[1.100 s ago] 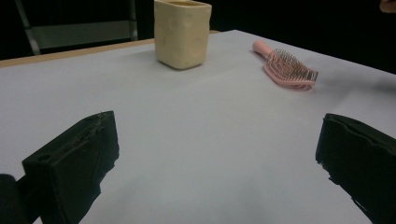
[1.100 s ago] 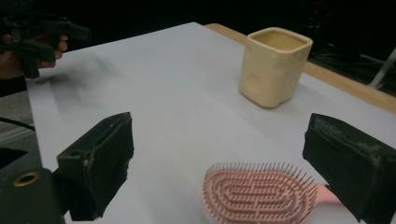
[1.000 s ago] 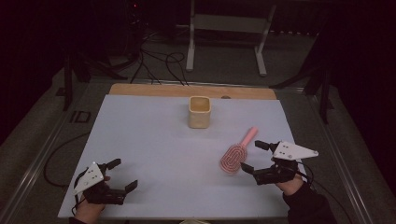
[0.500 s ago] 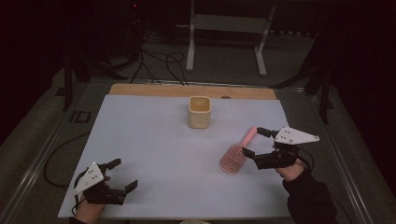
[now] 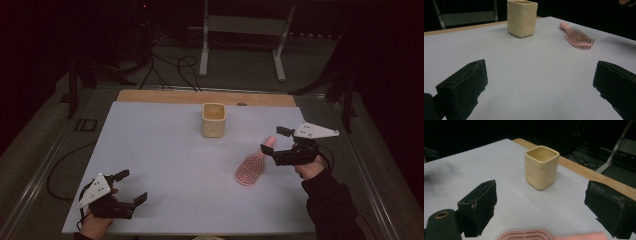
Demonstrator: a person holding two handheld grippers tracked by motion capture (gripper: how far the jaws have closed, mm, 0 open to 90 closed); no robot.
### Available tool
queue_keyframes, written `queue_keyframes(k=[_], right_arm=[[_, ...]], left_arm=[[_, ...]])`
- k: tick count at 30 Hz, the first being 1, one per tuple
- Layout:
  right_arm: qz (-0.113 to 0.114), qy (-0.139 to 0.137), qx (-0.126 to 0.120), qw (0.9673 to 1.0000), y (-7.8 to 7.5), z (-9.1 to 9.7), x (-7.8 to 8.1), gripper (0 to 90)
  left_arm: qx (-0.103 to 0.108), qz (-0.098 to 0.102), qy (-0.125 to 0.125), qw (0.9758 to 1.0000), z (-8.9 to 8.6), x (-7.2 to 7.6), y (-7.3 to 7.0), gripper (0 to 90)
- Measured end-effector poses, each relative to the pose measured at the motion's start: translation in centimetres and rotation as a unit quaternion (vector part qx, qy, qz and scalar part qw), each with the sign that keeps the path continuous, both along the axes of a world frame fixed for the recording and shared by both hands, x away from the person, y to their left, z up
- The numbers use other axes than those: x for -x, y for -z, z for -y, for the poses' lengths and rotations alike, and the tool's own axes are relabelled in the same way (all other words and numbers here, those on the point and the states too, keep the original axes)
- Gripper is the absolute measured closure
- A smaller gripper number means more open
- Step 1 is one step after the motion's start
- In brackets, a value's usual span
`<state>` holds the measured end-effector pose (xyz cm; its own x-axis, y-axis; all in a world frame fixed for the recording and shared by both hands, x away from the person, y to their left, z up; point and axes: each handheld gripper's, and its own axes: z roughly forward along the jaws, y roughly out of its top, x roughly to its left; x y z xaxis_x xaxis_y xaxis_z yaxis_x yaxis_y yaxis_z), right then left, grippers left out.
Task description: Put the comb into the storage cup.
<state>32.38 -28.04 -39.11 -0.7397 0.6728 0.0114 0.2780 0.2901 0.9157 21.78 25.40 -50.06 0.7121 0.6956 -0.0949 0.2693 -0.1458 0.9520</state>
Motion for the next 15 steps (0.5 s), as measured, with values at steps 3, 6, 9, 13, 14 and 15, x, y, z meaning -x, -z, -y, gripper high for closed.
queue_keyframes(k=[3, 6, 9, 13, 14, 15], right_arm=[[-0.008, 0.004, -0.003, 1.0, 0.2, 0.1, -0.7, 12.6], [-0.013, 0.006, -0.005, 0.9999, 0.4, 0.3, -1.4, 12.6], [-0.017, 0.009, -0.005, 0.9998, 0.6, 0.3, -2.1, 12.7], [-0.026, 0.014, -0.005, 0.9996, 1.1, 0.3, -3.0, 13.3], [-0.029, 0.017, -0.009, 0.9994, 1.2, 0.4, -3.2, 13.7], [-0.032, 0.018, -0.01, 0.9993, 1.4, 0.4, -3.4, 14.6]], left_arm=[[0.002, 0.0, 0.001, 1.0, 0.0, 0.0, 0.0, 0.1], [-0.001, 0.0, 0.001, 1.0, 0.0, 0.0, 0.0, 0.1], [0.0, 0.0, 0.001, 1.0, 0.0, 0.0, 0.0, 0.1], [-0.003, 0.0, 0.0, 1.0, 0.0, 0.0, 0.0, 0.1], [0.0, 0.0, 0.001, 1.0, 0.0, 0.0, 0.0, 0.1], [0.0, 0.0, 0.0, 1.0, 0.0, -0.1, 0.0, 0.1]])
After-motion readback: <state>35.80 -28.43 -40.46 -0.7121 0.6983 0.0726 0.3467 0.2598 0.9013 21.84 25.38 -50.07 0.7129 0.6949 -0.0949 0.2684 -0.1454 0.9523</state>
